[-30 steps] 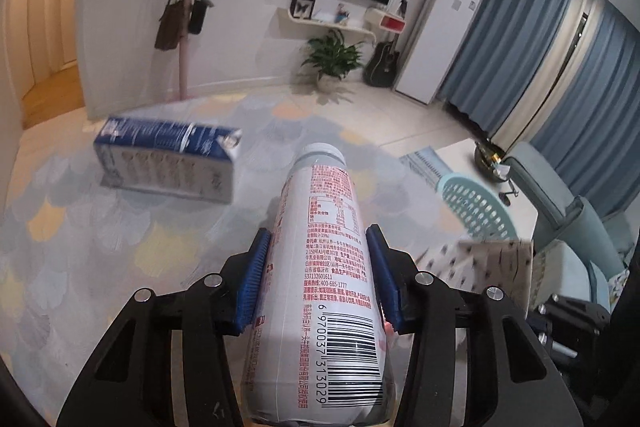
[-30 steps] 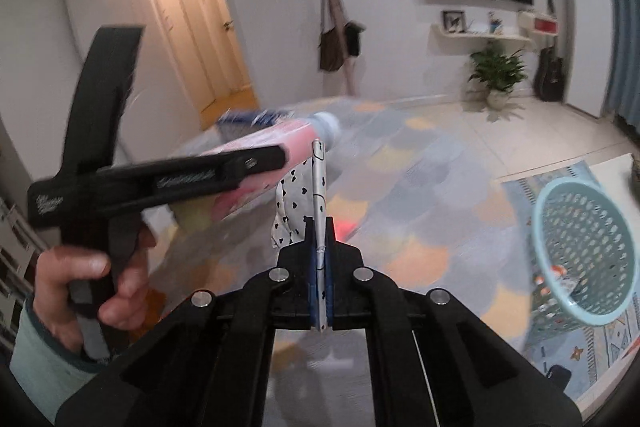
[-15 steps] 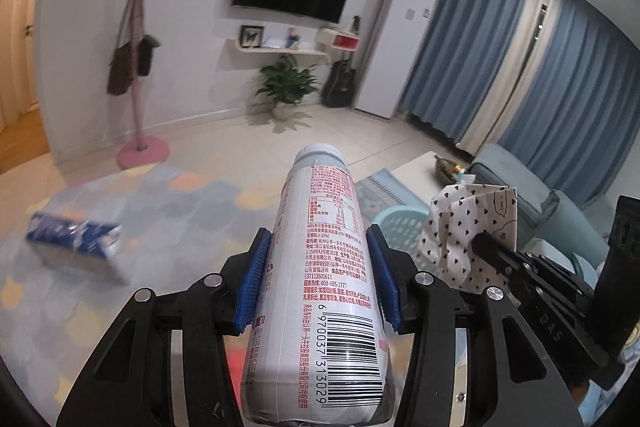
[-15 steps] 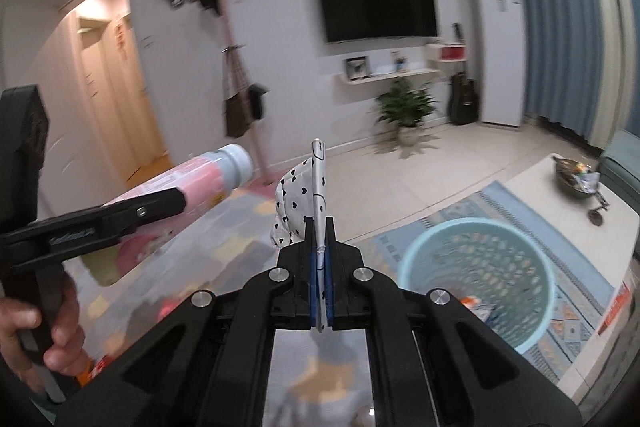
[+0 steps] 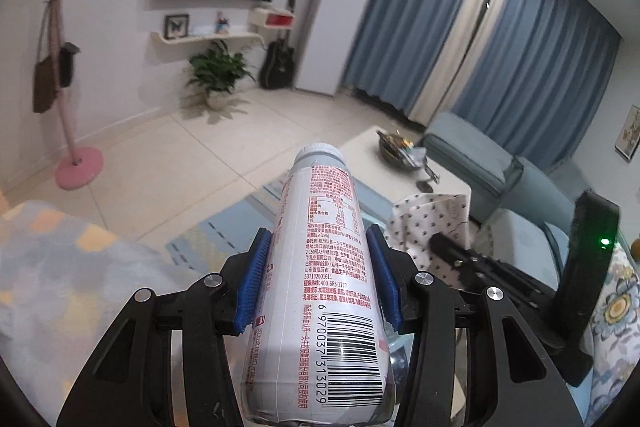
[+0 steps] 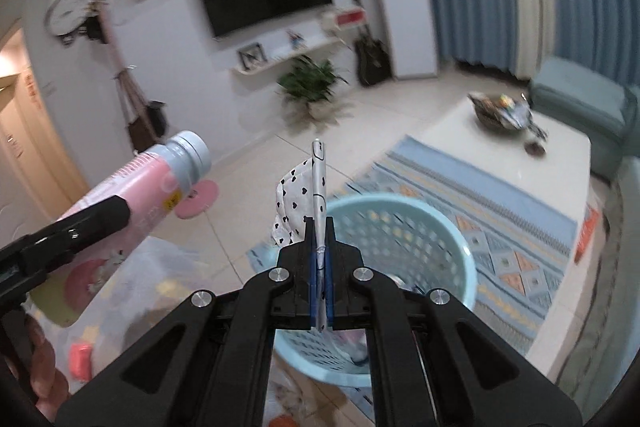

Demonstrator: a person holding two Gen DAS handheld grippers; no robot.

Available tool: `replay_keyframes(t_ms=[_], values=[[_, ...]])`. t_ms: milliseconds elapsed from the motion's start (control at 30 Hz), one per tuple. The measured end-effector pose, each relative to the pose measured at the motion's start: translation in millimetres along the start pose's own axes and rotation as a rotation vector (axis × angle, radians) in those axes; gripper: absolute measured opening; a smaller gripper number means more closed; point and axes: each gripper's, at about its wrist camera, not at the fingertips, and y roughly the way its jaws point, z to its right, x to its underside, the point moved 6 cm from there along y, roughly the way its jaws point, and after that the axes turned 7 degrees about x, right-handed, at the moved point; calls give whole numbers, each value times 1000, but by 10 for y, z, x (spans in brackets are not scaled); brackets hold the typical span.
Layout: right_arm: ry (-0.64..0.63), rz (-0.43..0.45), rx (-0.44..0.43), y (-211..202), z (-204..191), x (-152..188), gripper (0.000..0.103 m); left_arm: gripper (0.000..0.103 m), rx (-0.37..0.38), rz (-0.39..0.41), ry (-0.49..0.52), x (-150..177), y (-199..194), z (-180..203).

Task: Collect trash
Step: 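Carry the spray can and polka-dot bag over the blue basket and open both tools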

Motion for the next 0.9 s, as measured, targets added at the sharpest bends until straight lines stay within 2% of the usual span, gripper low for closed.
replay_keyframes(t_ms=[233,367,467,600,667,767,900], values=[[74,-150,85,564,441,237,2,47,22,-118,-26,224,643,20],[103,-204,103,735,599,342,2,47,22,-170,-37,365,876,15],[106,-226,109,782,644,394,2,48,17,-183,-45,392,955,-9],[105,-240,113,815,672,423,3,60,24,-174,-60,390,928,-4],[112,-250,102,818,672,446,6,63,24,-165,-61,384,879,-4],[110,-243,105,787,651,443,14,65,26,-151,-72,370,818,-11],[106,-222,106,702,608,417,39,75,25,-129,-89,377,680,-33]])
